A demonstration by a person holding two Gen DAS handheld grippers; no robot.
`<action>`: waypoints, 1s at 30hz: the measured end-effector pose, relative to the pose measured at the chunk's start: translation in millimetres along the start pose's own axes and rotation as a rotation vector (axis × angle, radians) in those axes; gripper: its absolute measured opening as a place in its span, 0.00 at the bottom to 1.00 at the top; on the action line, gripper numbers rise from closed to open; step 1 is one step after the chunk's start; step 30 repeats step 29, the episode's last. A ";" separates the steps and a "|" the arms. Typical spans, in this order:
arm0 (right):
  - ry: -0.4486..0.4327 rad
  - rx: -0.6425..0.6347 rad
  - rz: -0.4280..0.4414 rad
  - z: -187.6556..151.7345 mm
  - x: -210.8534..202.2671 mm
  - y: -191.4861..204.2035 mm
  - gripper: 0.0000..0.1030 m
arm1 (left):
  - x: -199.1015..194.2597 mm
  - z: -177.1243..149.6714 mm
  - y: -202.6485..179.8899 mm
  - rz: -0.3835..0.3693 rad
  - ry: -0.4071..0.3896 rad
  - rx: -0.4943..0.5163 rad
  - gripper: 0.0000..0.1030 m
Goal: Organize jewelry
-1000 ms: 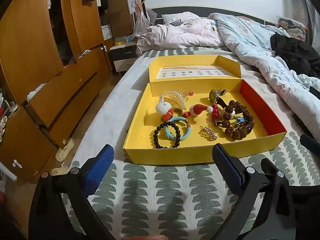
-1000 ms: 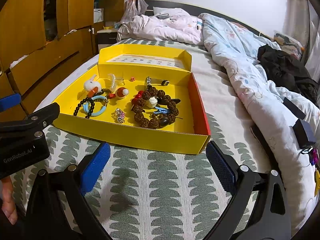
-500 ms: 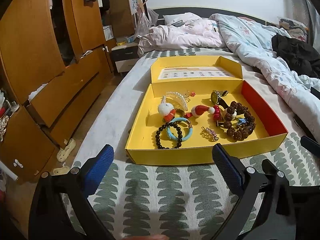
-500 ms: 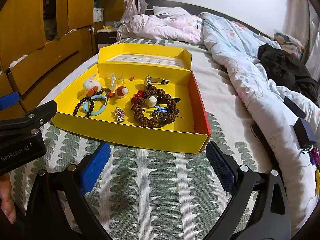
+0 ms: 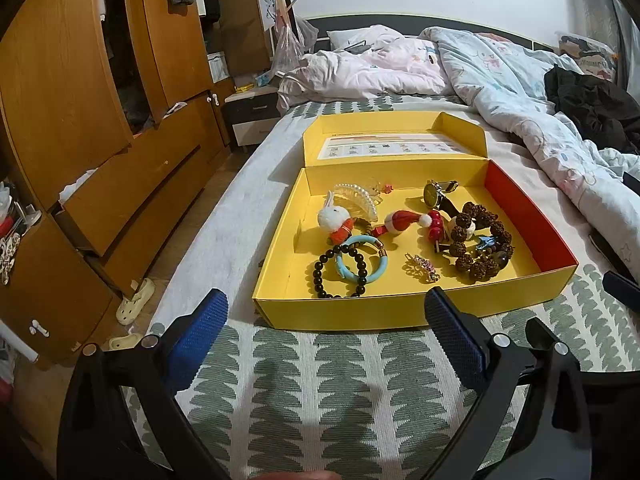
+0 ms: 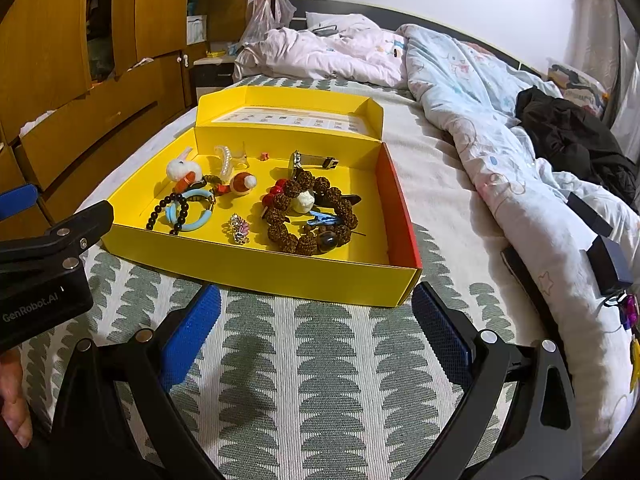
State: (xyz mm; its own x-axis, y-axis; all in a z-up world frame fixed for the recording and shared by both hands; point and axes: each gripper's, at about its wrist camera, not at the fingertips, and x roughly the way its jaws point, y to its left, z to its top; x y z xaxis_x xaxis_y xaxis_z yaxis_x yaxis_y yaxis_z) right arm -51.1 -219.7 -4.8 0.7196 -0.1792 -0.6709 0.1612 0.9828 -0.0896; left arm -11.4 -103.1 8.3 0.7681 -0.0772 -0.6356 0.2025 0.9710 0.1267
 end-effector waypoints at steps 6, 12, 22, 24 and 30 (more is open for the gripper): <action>-0.001 0.004 -0.002 -0.1 -0.3 -0.2 0.93 | -0.5 -0.3 -0.3 0.002 -0.003 0.001 0.94; 0.004 0.005 -0.006 -0.1 1.7 1.3 0.93 | -0.5 -0.2 0.8 0.001 -0.002 -0.001 0.95; 0.004 0.006 -0.003 -0.5 2.0 0.3 0.93 | -0.2 -0.7 5.4 0.004 -0.006 0.005 0.94; 0.004 0.007 -0.002 -0.5 2.5 0.6 0.93 | 0.0 -1.3 6.8 0.004 -0.006 0.008 0.95; 0.005 0.006 -0.003 -0.3 2.3 0.6 0.93 | -0.4 -2.1 6.4 0.000 -0.006 0.010 0.95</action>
